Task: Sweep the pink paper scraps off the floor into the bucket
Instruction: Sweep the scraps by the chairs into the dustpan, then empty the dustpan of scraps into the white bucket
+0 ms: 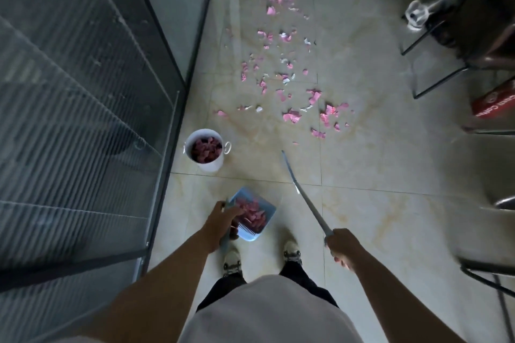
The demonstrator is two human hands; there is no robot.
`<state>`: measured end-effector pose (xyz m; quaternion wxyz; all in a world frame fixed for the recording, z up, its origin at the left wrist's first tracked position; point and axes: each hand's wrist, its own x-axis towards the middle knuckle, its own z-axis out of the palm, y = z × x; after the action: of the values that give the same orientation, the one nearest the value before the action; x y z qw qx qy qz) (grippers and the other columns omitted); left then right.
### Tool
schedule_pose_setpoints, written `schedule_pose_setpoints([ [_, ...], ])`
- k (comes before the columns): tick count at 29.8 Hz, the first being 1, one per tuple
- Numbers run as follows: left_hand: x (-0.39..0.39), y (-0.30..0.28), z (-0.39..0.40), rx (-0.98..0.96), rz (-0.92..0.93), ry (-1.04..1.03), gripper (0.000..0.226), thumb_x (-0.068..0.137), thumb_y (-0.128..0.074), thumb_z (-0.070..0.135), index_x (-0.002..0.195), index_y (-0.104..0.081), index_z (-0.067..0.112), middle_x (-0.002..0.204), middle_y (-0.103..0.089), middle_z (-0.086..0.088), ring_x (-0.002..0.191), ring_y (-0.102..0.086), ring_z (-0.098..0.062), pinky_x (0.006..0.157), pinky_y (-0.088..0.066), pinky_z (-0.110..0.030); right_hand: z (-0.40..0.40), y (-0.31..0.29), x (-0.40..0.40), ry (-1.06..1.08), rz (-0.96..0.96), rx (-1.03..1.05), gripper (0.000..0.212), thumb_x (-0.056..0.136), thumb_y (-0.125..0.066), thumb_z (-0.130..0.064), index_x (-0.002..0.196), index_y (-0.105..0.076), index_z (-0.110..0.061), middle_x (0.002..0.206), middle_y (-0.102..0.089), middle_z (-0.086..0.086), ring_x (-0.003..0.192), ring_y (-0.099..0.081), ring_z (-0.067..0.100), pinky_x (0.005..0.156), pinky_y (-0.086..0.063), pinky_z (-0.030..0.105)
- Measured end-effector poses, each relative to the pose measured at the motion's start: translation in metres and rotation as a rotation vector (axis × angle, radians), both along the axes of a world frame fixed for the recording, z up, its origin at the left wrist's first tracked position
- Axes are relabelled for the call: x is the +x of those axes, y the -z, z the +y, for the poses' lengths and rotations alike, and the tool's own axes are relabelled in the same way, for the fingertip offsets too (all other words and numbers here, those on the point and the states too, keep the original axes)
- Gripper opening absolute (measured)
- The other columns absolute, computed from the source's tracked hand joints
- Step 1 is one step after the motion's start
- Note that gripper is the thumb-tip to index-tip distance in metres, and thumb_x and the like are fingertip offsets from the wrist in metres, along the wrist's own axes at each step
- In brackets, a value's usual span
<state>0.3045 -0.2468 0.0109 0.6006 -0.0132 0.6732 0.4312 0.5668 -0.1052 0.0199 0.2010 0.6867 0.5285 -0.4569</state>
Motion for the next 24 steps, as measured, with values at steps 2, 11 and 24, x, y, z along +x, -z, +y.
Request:
schedule_pose_setpoints([
  [2, 0.004, -0.002, -0.006, -0.004, 0.021, -0.082, 0.031, 0.087, -0.065, 0.018, 0.11, -0.046, 0.01, 0.073, -0.055, -0.014, 0.05, -0.051, -0.018, 0.048, -0.044, -0.028, 0.01, 0.009, -0.004, 0.065, 0.045, -0.013, 0.012, 0.083, -0.049, -0.006, 0.093, -0.054, -0.003, 0.064, -0.048, 0.01, 0.044, -0.042, 0.016, 0.039, -0.026, 0.016],
  [11, 0.061, -0.04, -0.033, 0.101, 0.084, -0.589, 0.018, 0.092, -0.057, 0.021, 0.078, -0.046, 0.016, 0.049, -0.042, -0.003, 0.034, -0.036, -0.012, 0.034, -0.03, -0.019, 0.05, 0.025, -0.013, 0.126, 0.181, -0.139, 0.007, 0.085, -0.048, 0.001, 0.082, -0.053, 0.004, 0.053, -0.042, 0.011, 0.04, -0.037, 0.016, 0.043, -0.027, 0.019],
  [24, 0.075, -0.152, -0.033, 0.238, 0.257, -0.819, 0.031, 0.096, -0.047, 0.044, 0.079, -0.046, 0.017, 0.044, -0.037, 0.003, 0.03, -0.029, -0.008, 0.033, -0.023, -0.015, 0.057, 0.024, -0.007, 0.039, 0.252, -0.223, 0.011, 0.085, -0.047, -0.001, 0.076, -0.054, -0.002, 0.048, -0.043, 0.008, 0.04, -0.035, 0.016, 0.039, -0.025, 0.016],
])
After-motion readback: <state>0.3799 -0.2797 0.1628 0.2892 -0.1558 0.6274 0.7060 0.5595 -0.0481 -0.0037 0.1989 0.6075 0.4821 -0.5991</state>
